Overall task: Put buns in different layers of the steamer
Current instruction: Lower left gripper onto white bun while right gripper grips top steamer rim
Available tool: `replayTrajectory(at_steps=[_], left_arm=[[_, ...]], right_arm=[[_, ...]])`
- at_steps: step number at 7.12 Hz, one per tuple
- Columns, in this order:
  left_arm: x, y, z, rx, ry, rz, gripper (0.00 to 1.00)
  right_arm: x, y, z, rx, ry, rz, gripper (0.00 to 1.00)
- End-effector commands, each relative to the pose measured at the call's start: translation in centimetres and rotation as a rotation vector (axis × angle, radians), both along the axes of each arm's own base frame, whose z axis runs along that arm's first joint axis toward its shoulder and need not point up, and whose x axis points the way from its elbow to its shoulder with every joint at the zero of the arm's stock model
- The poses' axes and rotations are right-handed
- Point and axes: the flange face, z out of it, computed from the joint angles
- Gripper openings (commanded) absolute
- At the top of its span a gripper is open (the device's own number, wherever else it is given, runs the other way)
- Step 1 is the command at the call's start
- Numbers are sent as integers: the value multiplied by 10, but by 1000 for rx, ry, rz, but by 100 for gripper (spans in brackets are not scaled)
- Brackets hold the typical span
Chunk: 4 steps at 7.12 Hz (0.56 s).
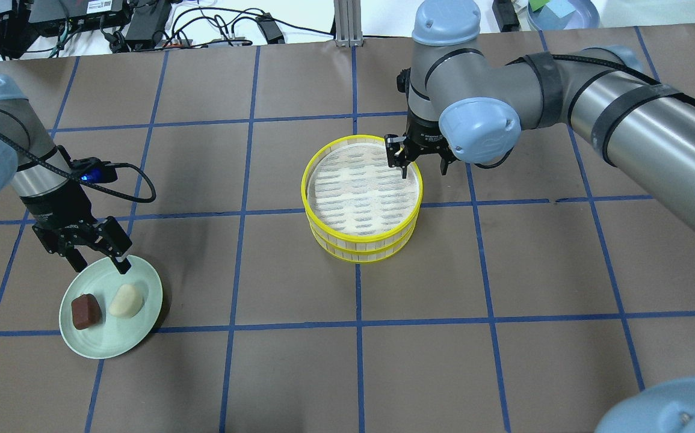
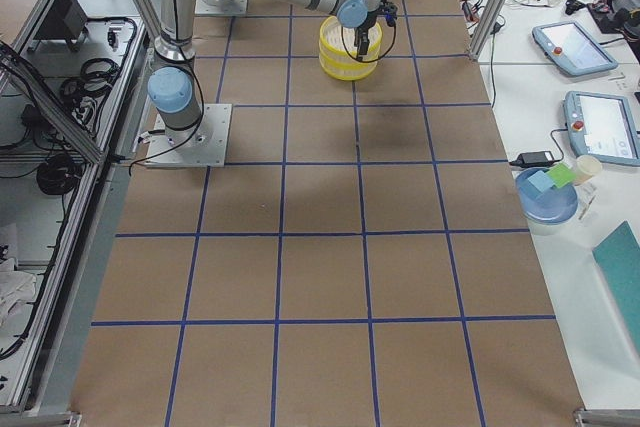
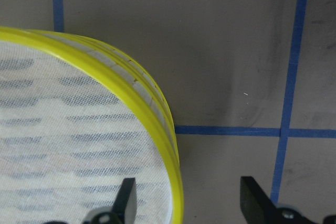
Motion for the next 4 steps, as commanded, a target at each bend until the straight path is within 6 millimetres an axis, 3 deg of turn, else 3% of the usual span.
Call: replayTrajectory(at_steps=[1, 2, 3, 4], left_arm=[[4, -6, -43, 17, 5, -1, 100], [4, -2, -63, 27, 12, 5, 100], [4, -1, -70, 41, 19, 5, 98], [5, -1, -71, 47, 22, -10, 98]], right_arm=[[0, 3, -17, 31, 6, -3, 35], [-1, 3, -14, 28, 4, -3, 9], [-2, 4, -11, 30, 9, -2, 0], [-3, 8, 6, 6, 5, -1, 0]])
